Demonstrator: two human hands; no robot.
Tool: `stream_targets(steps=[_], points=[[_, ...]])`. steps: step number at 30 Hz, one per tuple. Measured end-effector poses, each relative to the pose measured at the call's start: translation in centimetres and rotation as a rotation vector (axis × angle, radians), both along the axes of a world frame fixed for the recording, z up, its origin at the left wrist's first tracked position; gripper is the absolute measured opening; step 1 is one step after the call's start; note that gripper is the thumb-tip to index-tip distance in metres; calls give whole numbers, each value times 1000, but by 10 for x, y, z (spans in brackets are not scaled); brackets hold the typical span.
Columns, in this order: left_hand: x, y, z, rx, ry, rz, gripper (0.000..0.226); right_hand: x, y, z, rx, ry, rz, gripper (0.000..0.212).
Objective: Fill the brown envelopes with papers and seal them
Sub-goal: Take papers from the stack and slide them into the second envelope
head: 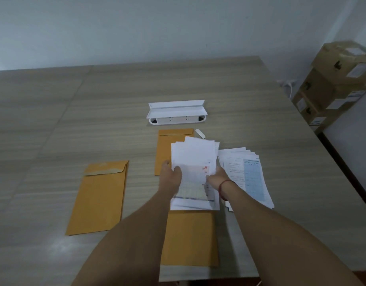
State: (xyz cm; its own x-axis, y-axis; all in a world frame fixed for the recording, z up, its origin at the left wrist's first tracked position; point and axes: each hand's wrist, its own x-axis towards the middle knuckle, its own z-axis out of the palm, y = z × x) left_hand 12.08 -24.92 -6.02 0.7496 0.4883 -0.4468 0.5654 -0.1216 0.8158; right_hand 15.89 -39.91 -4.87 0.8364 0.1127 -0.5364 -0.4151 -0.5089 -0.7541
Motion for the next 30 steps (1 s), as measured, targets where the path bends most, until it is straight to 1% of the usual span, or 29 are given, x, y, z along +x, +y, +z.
stream_targets(steps=[2, 5, 8, 10, 11, 14, 16, 22, 26, 30], points=[[0, 6, -2, 141, 41, -91, 50, 13, 0, -2, 23, -58, -107, 40], [-5, 13, -8, 411, 123, -333, 31, 31, 1, -2, 45, -97, -255, 39], [-12, 14, -13, 526, 168, -504, 20, 42, 2, 0, 45, -122, -320, 34], [-15, 13, -18, 585, 189, -608, 20, 47, 5, -2, 55, -135, -373, 34], [-15, 13, -21, 602, 198, -654, 27, 48, 6, -3, 68, -137, -401, 34], [-15, 11, -27, 627, 217, -756, 57, 51, 10, -5, 112, -124, -447, 34], [-13, 10, -31, 622, 226, -772, 67, 53, 11, -9, 135, -116, -429, 34], [-7, 8, -34, 636, 234, -790, 65, 56, 13, -14, 160, -78, -479, 33], [-1, 7, -32, 654, 282, -839, 64, 54, 18, -19, 163, -45, -452, 36], [1, 5, -32, 631, 291, -859, 62, 52, 23, -23, 169, -41, -419, 35]])
